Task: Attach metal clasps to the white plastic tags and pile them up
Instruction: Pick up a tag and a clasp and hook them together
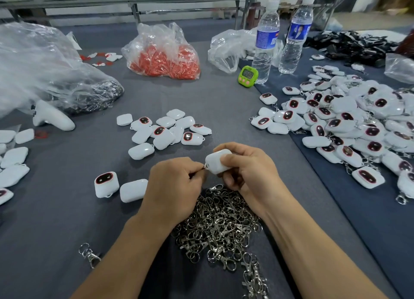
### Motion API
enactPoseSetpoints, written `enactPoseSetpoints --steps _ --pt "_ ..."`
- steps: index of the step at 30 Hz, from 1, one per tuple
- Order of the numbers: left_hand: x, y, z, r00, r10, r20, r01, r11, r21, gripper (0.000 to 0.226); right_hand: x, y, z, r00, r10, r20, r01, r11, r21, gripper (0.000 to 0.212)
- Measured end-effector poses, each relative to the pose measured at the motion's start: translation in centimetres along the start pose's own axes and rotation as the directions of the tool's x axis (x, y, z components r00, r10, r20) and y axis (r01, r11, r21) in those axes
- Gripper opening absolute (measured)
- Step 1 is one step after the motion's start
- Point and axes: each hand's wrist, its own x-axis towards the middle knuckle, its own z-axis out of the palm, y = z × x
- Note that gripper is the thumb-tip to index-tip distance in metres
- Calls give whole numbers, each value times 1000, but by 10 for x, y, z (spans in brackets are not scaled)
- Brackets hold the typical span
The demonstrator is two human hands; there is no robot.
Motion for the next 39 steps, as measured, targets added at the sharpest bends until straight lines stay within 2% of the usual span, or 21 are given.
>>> enactPoseSetpoints --steps 2,3,5,7,10,14,16,17,19,22,23,25,27,29,30,32,34,37,39 --pt "-1 1 1 996 86 -39 -76 976 203 21 0 1 2 1000 -11 -3 11 999 -33 21" --pt "-1 1 2 994 99 -55 -83 968 239 20 0 1 2 1000 -14 1 14 999 -38 21" --pt "-1 0 3 993 95 -75 -78 976 203 19 -1 0 2 1000 -10 16 10 1000 -15 22" --pt "0 -1 3 999 -14 -50 13 1000 -21 18 -1 -3 0 999 12 34 -13 999 33 26" --pt "4 -1 2 970 -240 47 238 881 -409 10 1 -6 -2 997 58 46 -62 993 104 34" --pt "8 3 4 913 -337 230 403 657 -637 13 1 -7 -3 995 66 73 -79 980 184 26" --pt "8 4 3 904 -342 256 423 630 -652 14 1 -7 -3 995 58 77 -72 979 192 25" --pt "7 4 3 913 -338 230 404 664 -629 13 1 -6 -3 996 51 73 -64 982 177 25" --pt "4 3 2 950 -293 111 308 806 -506 13 1 -4 -2 998 19 55 -26 992 121 25" --pt "0 2 1 995 -100 -30 94 984 -152 25 0 -1 1 999 -49 8 49 999 -17 25" --pt "0 2 1 999 -26 -38 26 1000 4 26 -1 1 3 997 -76 -3 75 994 -76 25" --pt "-2 2 3 997 63 -35 -53 968 244 25 -3 3 6 991 -132 -12 128 977 -171 24" --pt "-2 2 4 996 78 -54 -59 954 292 23 -3 4 7 988 -149 -29 141 972 -190 22" --pt "-2 1 4 997 26 -71 -14 987 163 19 -2 2 7 992 -115 -44 109 987 -119 23" --pt "-1 1 3 996 -42 -80 43 999 9 15 -2 0 6 995 -89 -39 86 994 -60 24" --pt "2 2 2 976 -204 -70 170 927 -335 10 -1 -4 4 1000 -25 -13 26 998 64 26" --pt "5 4 3 957 -291 10 252 811 -528 17 0 -6 3 1000 24 4 -24 990 137 29" --pt "7 5 3 937 -326 129 334 719 -610 18 1 -6 2 999 47 0 -47 986 161 29" --pt "6 3 3 948 -304 92 303 778 -551 11 1 -5 3 999 36 -1 -35 986 162 27"
